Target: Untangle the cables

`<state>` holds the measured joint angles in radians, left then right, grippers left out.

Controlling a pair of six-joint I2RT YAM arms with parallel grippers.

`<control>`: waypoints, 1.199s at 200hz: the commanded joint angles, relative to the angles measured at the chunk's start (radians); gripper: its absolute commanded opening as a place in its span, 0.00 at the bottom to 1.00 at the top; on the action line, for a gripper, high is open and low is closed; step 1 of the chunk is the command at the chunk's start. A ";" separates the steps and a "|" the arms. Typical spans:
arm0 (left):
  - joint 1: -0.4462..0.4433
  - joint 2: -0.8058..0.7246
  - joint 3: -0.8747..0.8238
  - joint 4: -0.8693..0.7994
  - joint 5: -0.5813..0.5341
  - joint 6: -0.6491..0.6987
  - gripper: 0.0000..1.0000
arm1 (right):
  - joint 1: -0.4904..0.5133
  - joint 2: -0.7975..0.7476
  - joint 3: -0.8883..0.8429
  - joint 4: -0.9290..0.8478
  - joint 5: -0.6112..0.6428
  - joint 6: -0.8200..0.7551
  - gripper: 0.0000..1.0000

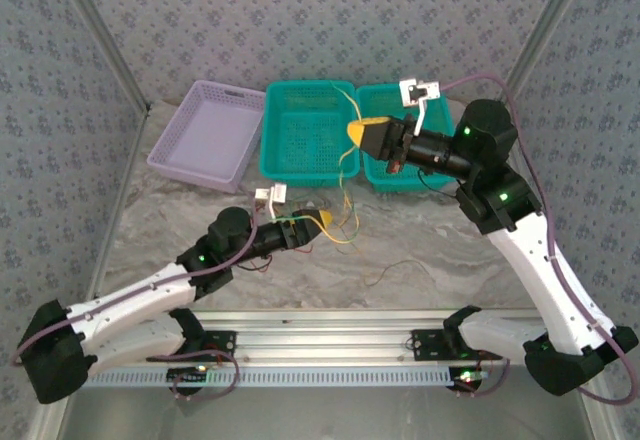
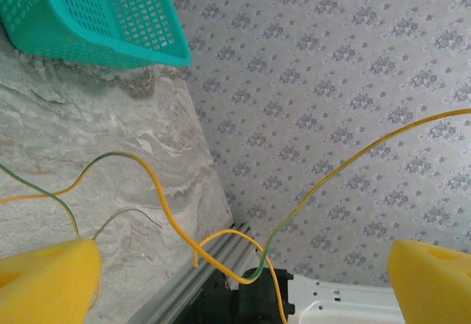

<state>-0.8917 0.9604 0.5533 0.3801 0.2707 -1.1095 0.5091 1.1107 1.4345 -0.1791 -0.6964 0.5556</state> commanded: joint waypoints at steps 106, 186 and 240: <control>0.021 0.132 0.050 0.021 0.052 -0.031 0.04 | 0.036 -0.009 0.006 -0.025 0.019 -0.082 0.00; 0.157 -0.092 0.015 -0.367 -0.001 0.137 0.00 | -0.230 -0.076 0.102 -0.269 0.422 -0.076 0.00; 0.312 -0.218 0.031 -0.550 0.052 0.205 0.00 | -0.311 -0.117 0.081 -0.309 0.653 -0.077 0.00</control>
<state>-0.6216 0.7879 0.5655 -0.0273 0.2932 -0.9783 0.2161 1.0180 1.5043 -0.4419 -0.2214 0.4896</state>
